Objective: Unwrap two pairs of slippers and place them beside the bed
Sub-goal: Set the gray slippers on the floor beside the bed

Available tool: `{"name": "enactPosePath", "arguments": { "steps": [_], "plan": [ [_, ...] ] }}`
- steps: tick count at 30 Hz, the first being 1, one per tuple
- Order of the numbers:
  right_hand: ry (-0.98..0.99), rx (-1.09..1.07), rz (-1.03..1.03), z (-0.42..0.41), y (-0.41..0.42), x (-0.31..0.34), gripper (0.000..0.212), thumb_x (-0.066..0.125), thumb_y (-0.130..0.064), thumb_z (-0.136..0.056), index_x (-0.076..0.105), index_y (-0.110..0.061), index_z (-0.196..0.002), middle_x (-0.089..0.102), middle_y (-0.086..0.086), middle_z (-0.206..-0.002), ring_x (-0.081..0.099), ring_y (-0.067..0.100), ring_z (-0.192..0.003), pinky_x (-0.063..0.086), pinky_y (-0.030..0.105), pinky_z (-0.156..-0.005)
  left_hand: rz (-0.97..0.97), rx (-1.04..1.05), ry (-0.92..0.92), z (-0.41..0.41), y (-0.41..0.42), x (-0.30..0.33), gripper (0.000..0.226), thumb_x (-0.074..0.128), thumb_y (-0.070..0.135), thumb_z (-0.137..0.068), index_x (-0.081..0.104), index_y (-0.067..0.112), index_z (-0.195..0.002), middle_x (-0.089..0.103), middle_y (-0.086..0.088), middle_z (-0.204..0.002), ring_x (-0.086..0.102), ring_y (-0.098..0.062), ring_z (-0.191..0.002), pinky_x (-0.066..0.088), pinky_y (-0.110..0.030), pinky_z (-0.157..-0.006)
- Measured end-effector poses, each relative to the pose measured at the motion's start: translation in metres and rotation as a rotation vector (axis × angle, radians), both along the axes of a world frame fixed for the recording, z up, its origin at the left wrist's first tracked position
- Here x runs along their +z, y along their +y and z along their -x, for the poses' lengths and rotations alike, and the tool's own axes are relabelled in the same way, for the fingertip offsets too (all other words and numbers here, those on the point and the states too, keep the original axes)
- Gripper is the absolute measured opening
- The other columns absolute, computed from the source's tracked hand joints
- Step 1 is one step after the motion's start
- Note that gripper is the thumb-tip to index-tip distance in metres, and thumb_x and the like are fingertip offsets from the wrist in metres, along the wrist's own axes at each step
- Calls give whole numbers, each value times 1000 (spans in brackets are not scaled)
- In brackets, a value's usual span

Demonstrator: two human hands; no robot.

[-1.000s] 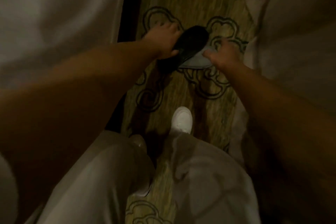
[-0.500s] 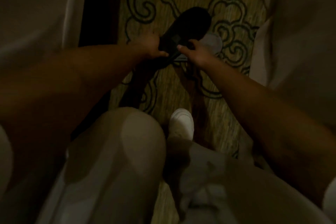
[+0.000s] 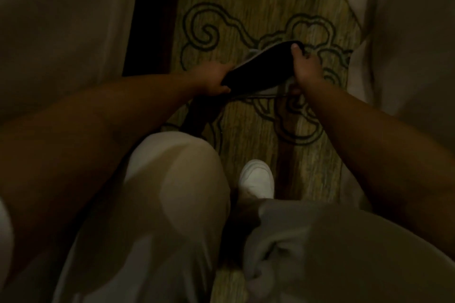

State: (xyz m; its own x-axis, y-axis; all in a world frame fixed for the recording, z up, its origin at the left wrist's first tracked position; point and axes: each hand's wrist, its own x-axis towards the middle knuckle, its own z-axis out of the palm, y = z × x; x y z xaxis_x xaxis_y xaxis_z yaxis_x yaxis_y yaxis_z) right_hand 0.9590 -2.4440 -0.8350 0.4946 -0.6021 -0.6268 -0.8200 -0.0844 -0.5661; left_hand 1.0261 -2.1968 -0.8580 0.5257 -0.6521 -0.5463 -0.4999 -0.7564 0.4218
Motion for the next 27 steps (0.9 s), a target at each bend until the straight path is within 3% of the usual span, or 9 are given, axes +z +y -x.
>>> {"name": "enactPosePath", "arguments": {
  "steps": [3, 6, 10, 14, 16, 19, 21, 24, 27],
  "plan": [
    [-7, 71, -70, -2, 2, -3, 70, 54, -59, -96, 48, -11, -147, 57, 12, -143, 60, 37, -125, 54, 53, -100, -18, 47, -51, -19, 14, 5, 64, 73, 27, -91, 47, 14, -148, 59, -23, -139, 57, -40, -125, 46, -42, -99],
    [-80, 40, -225, 5, 6, -3, 60, 53, -54, -100, 48, -16, -147, 61, 6, -131, 65, 30, -116, 60, 43, -85, -11, -38, -148, -25, 21, 11, 52, 70, 28, -92, 57, 10, -139, 57, -22, -140, 55, -41, -126, 46, -44, -97],
    [-36, -72, -357, 18, 6, 4, 65, 53, -67, -93, 50, -23, -141, 69, 10, -123, 74, 31, -90, 63, 40, -66, 49, -222, -184, -5, 21, 23, 51, 62, 20, -92, 56, 17, -143, 64, -24, -128, 64, -45, -109, 51, -44, -83],
    [54, -43, -271, 35, -9, 6, 55, 76, -30, -89, 56, -7, -135, 64, 16, -123, 68, 34, -99, 56, 31, -42, 55, -465, -300, 18, 32, 18, 59, 55, 24, -98, 37, 18, -154, 57, -22, -133, 65, -44, -100, 52, -44, -69],
    [158, 126, -285, 53, -5, 0, 48, 79, -15, -87, 58, -2, -129, 64, 17, -114, 68, 28, -86, 55, 29, -41, 68, -493, -305, 26, 43, 10, 63, 58, 21, -96, 36, 11, -154, 55, -24, -133, 61, -43, -105, 51, -44, -74],
    [293, 362, -238, 80, 7, -15, 17, 79, -12, -87, 62, -8, -85, 59, 12, -83, 63, 16, -59, 53, 26, -45, 43, -536, -268, 42, 56, -4, 64, 66, 28, -89, 45, 3, -144, 52, -26, -134, 59, -44, -106, 48, -45, -79],
    [295, 478, -74, 88, 12, -25, 37, 85, -17, -82, 50, -16, -69, 52, 9, -76, 55, 20, -63, 48, 30, -59, -29, -548, -271, 52, 64, -15, 72, 66, 47, -87, 44, 5, -142, 47, -22, -141, 54, -41, -116, 45, -45, -88],
    [323, 626, 125, 91, 16, -31, 38, 88, -34, -77, 56, -13, -81, 60, 15, -93, 60, 27, -88, 47, 34, -73, -59, -526, -302, 58, 73, -26, 95, 64, 73, -78, 42, 9, -144, 44, -19, -145, 49, -38, -123, 42, -46, -93],
    [378, 716, 259, 96, 13, -32, 50, 82, -41, -80, 66, -3, -108, 67, 22, -114, 66, 35, -106, 41, 31, -73, -81, -511, -296, 58, 70, -24, 106, 68, 74, -73, 35, 10, -151, 42, -18, -148, 47, -38, -126, 44, -47, -94]
  ]
}}
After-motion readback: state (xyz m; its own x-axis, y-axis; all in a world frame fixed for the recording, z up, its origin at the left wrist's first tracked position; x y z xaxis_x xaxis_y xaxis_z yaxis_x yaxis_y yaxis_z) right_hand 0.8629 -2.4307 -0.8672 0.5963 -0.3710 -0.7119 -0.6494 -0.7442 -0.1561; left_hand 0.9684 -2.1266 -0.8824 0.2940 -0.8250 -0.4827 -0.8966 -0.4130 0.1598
